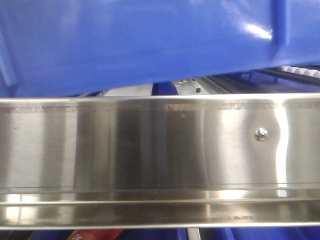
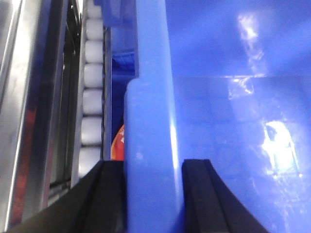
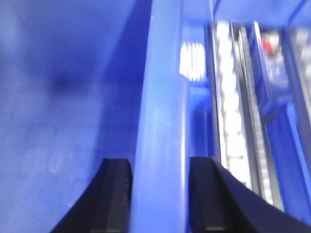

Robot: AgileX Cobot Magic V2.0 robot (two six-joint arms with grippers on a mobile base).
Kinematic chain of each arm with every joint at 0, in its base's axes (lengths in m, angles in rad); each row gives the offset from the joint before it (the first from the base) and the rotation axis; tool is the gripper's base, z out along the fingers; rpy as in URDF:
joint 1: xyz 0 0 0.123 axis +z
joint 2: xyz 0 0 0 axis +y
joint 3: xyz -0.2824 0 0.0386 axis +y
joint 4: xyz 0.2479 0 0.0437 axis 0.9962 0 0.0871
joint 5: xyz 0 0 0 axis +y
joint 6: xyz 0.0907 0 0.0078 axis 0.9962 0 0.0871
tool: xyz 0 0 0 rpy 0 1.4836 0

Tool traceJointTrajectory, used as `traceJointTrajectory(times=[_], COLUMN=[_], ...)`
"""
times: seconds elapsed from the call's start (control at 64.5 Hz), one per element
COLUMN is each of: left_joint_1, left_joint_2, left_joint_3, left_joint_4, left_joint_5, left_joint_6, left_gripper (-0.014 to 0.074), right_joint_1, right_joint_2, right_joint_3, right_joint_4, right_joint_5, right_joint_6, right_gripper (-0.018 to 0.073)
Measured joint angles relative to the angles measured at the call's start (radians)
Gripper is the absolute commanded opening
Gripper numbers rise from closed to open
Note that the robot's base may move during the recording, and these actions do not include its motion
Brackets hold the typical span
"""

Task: Move blue bin to conveyor side
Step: 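Lift the blue bin with both grippers and pull it off the shelf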

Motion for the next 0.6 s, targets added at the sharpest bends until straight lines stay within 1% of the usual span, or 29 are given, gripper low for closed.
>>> traceJointTrajectory(times=[0.17, 0.248, 0.387, 0.465, 0.527, 0.604], left_joint_1=[0.000, 0.000, -0.005, -0.016, -0.034, -0.077], left_joint_2=[-0.066, -0.090, -0.115, -0.119, -0.119, -0.119], left_joint_3=[-0.006, -0.007, -0.007, -0.019, -0.033, -0.060], left_joint_4=[0.030, 0.028, 0.002, -0.002, 0.013, 0.075], left_joint_5=[0.014, 0.014, 0.027, 0.042, 0.053, 0.076], left_joint_6=[-0.037, -0.046, -0.065, -0.072, -0.077, -0.116], left_gripper=[-0.0020, -0.0020, -0.0020, -0.0020, -0.0020, -0.0020], right_joint_1=[-0.017, -0.041, -0.091, -0.103, -0.105, -0.110], right_joint_2=[-0.023, -0.048, -0.112, -0.152, -0.185, -0.234], right_joint_3=[0.003, 0.019, 0.069, 0.112, 0.149, 0.214], right_joint_4=[0.032, 0.058, 0.124, 0.134, 0.134, 0.134], right_joint_5=[0.002, 0.000, -0.002, -0.002, -0.004, -0.028], right_joint_6=[-0.014, -0.014, -0.045, -0.050, -0.050, -0.050], right_gripper=[-0.0088, -0.0088, -0.0088, -0.0088, -0.0088, -0.0088])
